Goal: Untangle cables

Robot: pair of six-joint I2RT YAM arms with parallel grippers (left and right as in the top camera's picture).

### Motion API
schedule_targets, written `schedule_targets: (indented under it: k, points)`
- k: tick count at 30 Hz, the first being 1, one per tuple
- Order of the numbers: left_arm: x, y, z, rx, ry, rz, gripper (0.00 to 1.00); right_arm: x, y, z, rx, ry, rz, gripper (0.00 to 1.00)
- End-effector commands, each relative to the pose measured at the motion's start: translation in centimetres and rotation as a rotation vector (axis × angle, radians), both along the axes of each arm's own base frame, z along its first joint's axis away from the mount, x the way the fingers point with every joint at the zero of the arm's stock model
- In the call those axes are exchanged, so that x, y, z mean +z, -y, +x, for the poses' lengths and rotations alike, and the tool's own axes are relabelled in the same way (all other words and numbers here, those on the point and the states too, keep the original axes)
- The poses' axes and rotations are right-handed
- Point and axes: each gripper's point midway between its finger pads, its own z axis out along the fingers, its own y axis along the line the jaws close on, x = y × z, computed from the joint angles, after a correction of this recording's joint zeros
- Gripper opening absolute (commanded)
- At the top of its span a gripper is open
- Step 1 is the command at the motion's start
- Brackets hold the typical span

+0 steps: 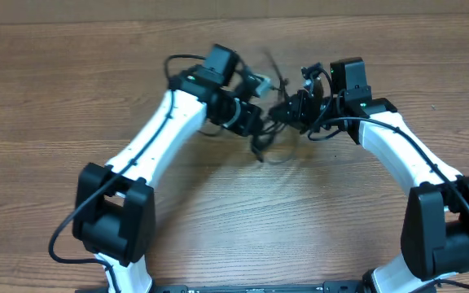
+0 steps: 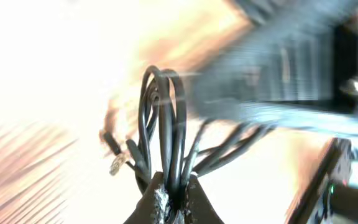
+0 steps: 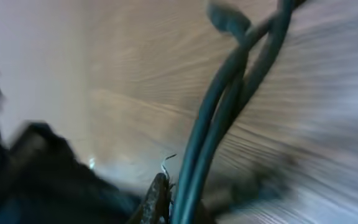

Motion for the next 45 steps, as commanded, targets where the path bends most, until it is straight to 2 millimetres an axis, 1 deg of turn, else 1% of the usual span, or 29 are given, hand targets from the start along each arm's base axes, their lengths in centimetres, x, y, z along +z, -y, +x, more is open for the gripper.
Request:
schedule_targets:
  k: [1, 3, 5, 9, 12, 15, 18, 22, 26, 31, 34, 37, 41, 43, 45]
  points:
    - [0.5, -4.0, 2.4, 0.232, -0.064, 0.011, 0.04, 1.3, 2.7, 1.1, -0.112, 0.075, -0.132, 0.04]
    - [0.5, -5.0, 2.9, 0.306, -0.103, 0.003, 0.04, 1.7, 2.6, 0.7, -0.112, 0.076, -0.141, 0.04]
    - [0.6, -5.3, 3.2, 0.353, -0.133, -0.013, 0.04, 2.1, 1.9, 0.3, -0.095, 0.083, -0.139, 0.04]
    - [1.4, -4.3, 3.1, 0.35, -0.161, -0.08, 0.04, 2.0, -0.3, -0.6, -0.041, 0.095, -0.143, 0.04]
    - [1.7, -3.3, 2.7, 0.325, -0.167, -0.104, 0.04, 1.8, -2.3, -1.1, -0.015, 0.13, -0.187, 0.04]
    - [1.8, -2.5, 2.2, 0.302, -0.174, -0.114, 0.04, 1.4, -3.2, -1.0, -0.034, 0.171, -0.26, 0.04]
    - [1.9, -1.8, 1.8, 0.284, -0.179, -0.119, 0.04, 1.2, -3.4, -0.7, -0.085, 0.183, -0.303, 0.04]
    - [2.6, -0.8, 1.2, 0.244, -0.205, -0.175, 0.04, 1.6, -3.6, -0.2, -0.107, 0.198, -0.289, 0.04]
    - [3.6, 0.0, 0.6, 0.179, -0.212, -0.242, 0.04, 1.5, -2.9, 0.4, -0.141, 0.212, -0.327, 0.04]
    - [4.1, 0.1, 0.5, 0.169, -0.225, -0.277, 0.04, 1.4, -3.5, -0.3, -0.106, 0.19, -0.294, 0.04]
    - [4.3, -0.2, 0.8, 0.211, -0.259, -0.294, 0.04, 1.3, -3.8, -0.9, -0.118, 0.128, -0.257, 0.04]
    - [4.6, -0.6, 1.6, 0.272, -0.29, -0.315, 0.04, 1.1, -4.3, -1.3, -0.135, 0.065, -0.215, 0.04]
    - [5.8, -0.5, 2.5, 0.319, -0.333, -0.383, 0.04, 0.4, -4.5, -1.4, -0.148, 0.017, -0.198, 0.04]
    - [6.0, -0.5, 2.9, 0.369, -0.375, -0.396, 0.04, 0.2, -5.1, -1.6, -0.121, 0.003, -0.175, 0.07]
    - [6.0, -0.7, 3.2, 0.426, -0.423, -0.404, 0.04, 0.3, -5.7, -1.8, -0.092, -0.005, -0.142, 0.13]
